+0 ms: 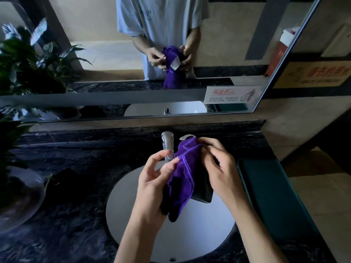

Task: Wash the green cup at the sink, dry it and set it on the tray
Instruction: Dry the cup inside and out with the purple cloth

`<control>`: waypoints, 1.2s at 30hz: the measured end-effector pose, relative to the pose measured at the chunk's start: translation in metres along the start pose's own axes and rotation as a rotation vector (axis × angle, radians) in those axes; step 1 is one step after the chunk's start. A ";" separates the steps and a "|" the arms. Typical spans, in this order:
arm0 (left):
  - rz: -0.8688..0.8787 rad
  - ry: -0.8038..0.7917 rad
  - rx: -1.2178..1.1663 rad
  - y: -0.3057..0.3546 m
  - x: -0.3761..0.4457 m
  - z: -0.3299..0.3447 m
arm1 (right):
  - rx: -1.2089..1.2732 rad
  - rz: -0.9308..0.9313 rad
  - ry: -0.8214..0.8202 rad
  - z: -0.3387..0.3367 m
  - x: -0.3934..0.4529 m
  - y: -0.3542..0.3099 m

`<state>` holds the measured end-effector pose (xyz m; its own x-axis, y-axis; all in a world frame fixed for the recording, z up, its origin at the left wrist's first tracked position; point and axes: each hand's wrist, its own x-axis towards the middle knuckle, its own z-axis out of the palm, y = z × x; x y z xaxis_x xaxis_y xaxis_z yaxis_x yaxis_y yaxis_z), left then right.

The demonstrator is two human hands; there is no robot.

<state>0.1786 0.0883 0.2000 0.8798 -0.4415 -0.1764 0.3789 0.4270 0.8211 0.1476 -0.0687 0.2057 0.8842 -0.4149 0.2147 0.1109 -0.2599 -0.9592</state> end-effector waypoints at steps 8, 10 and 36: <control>0.260 0.029 0.350 -0.009 0.013 0.004 | 0.095 0.013 -0.041 0.000 -0.001 -0.005; 0.201 -0.020 0.354 -0.015 0.008 0.013 | 0.064 -0.004 -0.023 0.003 0.001 -0.007; -0.106 -0.314 0.154 -0.028 -0.003 0.007 | -0.361 -0.011 -0.073 0.008 -0.006 -0.003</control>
<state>0.1631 0.0720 0.1810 0.6977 -0.7080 -0.1092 0.3947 0.2527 0.8834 0.1450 -0.0586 0.2058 0.9155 -0.3500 0.1985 -0.0351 -0.5608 -0.8272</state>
